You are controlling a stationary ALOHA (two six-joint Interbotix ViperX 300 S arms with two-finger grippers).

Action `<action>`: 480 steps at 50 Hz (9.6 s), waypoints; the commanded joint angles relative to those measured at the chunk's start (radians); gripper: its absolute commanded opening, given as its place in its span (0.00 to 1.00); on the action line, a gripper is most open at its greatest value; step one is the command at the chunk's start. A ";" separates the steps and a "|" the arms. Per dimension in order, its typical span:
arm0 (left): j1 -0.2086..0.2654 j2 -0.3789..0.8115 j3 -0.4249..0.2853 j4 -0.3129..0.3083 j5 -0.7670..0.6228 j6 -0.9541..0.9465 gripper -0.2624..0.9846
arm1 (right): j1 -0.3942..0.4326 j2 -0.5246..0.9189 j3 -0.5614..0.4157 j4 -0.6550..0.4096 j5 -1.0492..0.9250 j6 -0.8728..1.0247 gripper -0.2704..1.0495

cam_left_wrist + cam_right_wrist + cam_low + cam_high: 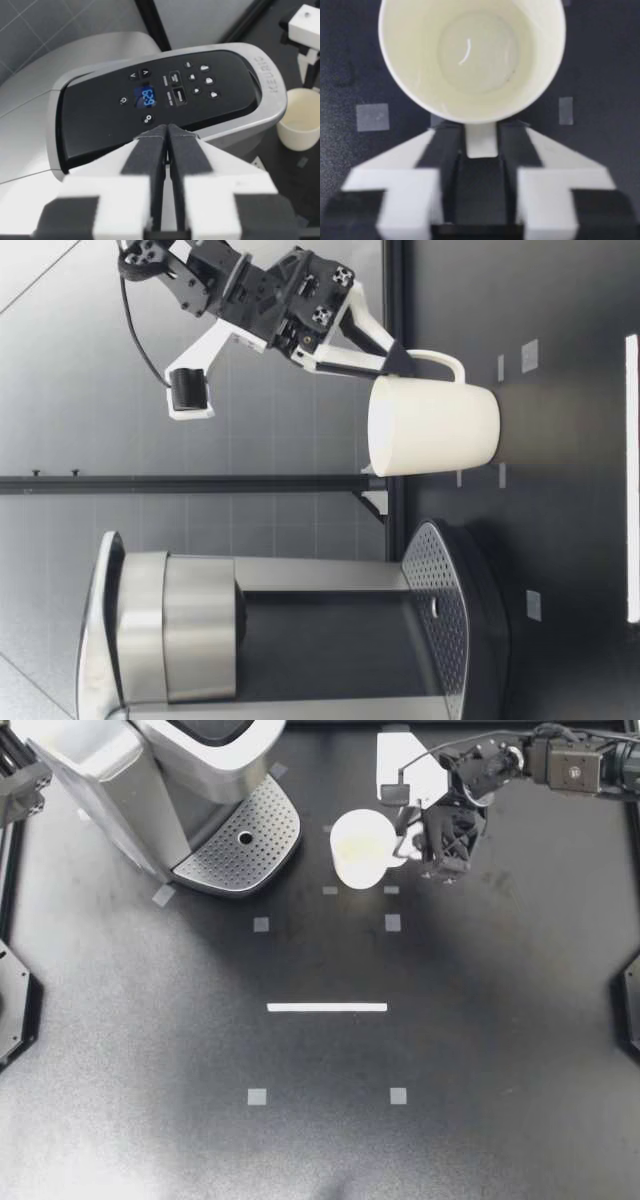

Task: Place the coffee capsule inside the capsule container, then place the cup onto the center of the cup tray.

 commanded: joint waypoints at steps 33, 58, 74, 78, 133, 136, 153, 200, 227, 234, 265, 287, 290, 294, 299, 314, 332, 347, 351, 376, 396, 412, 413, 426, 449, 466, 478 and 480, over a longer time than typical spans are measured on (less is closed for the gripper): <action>-0.002 -0.169 0.164 0.005 -0.344 -0.106 0.30 | 0.060 -0.129 -0.017 0.121 0.017 0.002 0.28; -0.002 -0.278 0.310 0.005 -0.471 -0.189 0.30 | 0.089 -0.020 -0.195 0.138 0.011 0.008 0.28; -0.002 -0.275 0.314 0.005 -0.474 -0.190 0.30 | 0.091 0.061 -0.298 0.135 0.009 0.006 0.28; -0.002 -0.275 0.316 0.005 -0.474 -0.190 0.30 | 0.091 0.083 -0.316 0.129 0.009 0.005 0.28; -0.002 -0.272 0.322 0.005 -0.466 -0.190 0.30 | 0.091 0.195 -0.393 0.106 -0.044 0.002 0.28; -0.002 -0.272 0.322 0.005 -0.465 -0.190 0.30 | 0.091 0.198 -0.399 0.107 -0.043 0.002 0.28; -0.003 -0.273 0.325 0.006 -0.463 -0.189 0.30 | 0.100 0.213 -0.428 0.106 -0.041 0.003 0.28; -0.002 -0.278 0.331 0.003 -0.463 -0.193 0.30 | 0.101 0.189 -0.411 0.107 -0.025 0.026 0.67; 0.023 -0.216 0.313 0.069 -0.499 -0.193 0.30 | 0.089 0.026 -0.242 0.104 -0.075 0.008 0.67; 0.106 -0.140 0.275 0.071 -0.537 -0.193 0.30 | 0.089 -0.044 -0.173 0.107 -0.080 0.011 0.66; 0.236 0.245 -0.069 0.048 -0.232 -0.055 0.29 | 0.186 -0.354 0.137 0.224 -0.298 0.011 0.47; 0.241 0.344 -0.172 -0.086 -0.126 0.084 0.29 | 0.186 -0.382 0.176 0.212 -0.368 0.003 0.47; 0.245 0.345 -0.169 -0.091 -0.124 0.086 0.29 | 0.186 -0.379 0.176 0.212 -0.368 0.002 0.47; 0.250 0.351 -0.164 -0.098 -0.124 0.087 0.29 | 0.186 -0.379 0.176 0.212 -0.368 0.002 0.47; 0.256 0.359 -0.156 -0.098 -0.124 0.089 0.29 | 0.186 -0.379 0.176 0.212 -0.368 0.002 0.47; 0.256 0.371 -0.137 -0.103 -0.124 0.087 0.29 | 0.186 -0.370 0.176 0.212 -0.371 0.002 0.47; 0.258 0.405 -0.100 -0.152 -0.124 0.091 0.29 | 0.186 -0.357 0.176 0.212 -0.373 0.002 0.47; 0.258 0.388 -0.094 -0.152 -0.152 0.104 0.30 | 0.186 -0.350 0.176 0.212 -0.377 0.003 0.47; 0.258 0.367 -0.103 -0.126 -0.173 0.118 0.30 | 0.186 -0.350 0.176 0.213 -0.377 0.006 0.47; 0.256 0.350 -0.140 -0.103 -0.270 0.129 0.30 | 0.196 -0.344 0.179 0.213 -0.391 0.006 0.46; 0.235 0.367 -0.132 -0.129 -0.264 0.132 0.30 | 0.196 -0.334 0.179 0.212 -0.411 0.003 0.46; 0.235 0.383 -0.124 -0.130 -0.236 0.133 0.30 | 0.196 -0.333 0.179 0.212 -0.408 0.003 0.47; 0.235 0.383 -0.123 -0.130 -0.235 0.133 0.30 | 0.196 -0.333 0.179 0.212 -0.408 0.003 0.47; 0.235 0.396 -0.115 -0.130 -0.216 0.133 0.30 | 0.198 -0.328 0.181 0.210 -0.405 0.003 0.47; 0.235 0.469 -0.150 -0.236 -0.089 0.219 0.29 | 0.198 -0.325 0.184 0.212 -0.405 0.005 0.46; 0.235 0.431 -0.175 -0.206 -0.167 0.235 0.30 | 0.204 -0.328 0.201 0.215 -0.410 0.009 0.47; 0.235 0.377 -0.124 -0.160 -0.345 0.216 0.30 | 0.222 -0.334 0.207 0.218 -0.413 0.014 0.46; 0.235 0.370 -0.110 -0.158 -0.374 0.213 0.30 | 0.227 -0.336 0.210 0.221 -0.413 0.015 0.47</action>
